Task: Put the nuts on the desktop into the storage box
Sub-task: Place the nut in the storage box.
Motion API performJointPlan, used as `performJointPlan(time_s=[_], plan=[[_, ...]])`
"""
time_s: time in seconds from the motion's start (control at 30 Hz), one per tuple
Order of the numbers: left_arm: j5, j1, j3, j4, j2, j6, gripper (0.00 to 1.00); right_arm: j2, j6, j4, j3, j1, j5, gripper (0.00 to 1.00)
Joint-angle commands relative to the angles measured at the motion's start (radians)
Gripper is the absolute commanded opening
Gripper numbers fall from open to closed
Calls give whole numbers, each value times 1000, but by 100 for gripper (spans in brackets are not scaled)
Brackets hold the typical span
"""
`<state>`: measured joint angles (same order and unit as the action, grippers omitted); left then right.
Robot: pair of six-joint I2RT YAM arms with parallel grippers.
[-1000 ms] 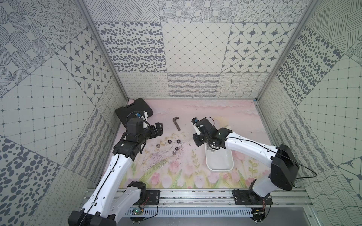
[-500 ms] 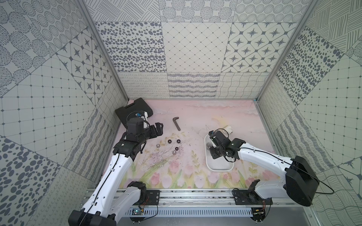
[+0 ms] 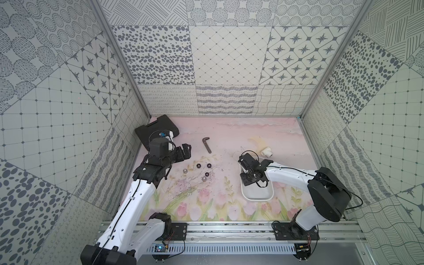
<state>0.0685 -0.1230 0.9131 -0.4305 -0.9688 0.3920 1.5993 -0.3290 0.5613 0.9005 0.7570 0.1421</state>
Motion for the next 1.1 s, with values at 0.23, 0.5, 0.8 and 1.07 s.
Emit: performJointPlan(time_s=[0.23,0.5,0.8,1.07], plan=[[1,-2,2,13,-5,-5,99,14,12,-49,59,-2,31,52],[-3,-2,-2,14,7,-4,99,-149,46,-20,78,0,42,56],[0,-1,-4,15,7,1,99,-70,86,-3,251,142,-33,56],[-6,-3,-4,10,11,-1,99,227,54,-41,459,272,-83,56]])
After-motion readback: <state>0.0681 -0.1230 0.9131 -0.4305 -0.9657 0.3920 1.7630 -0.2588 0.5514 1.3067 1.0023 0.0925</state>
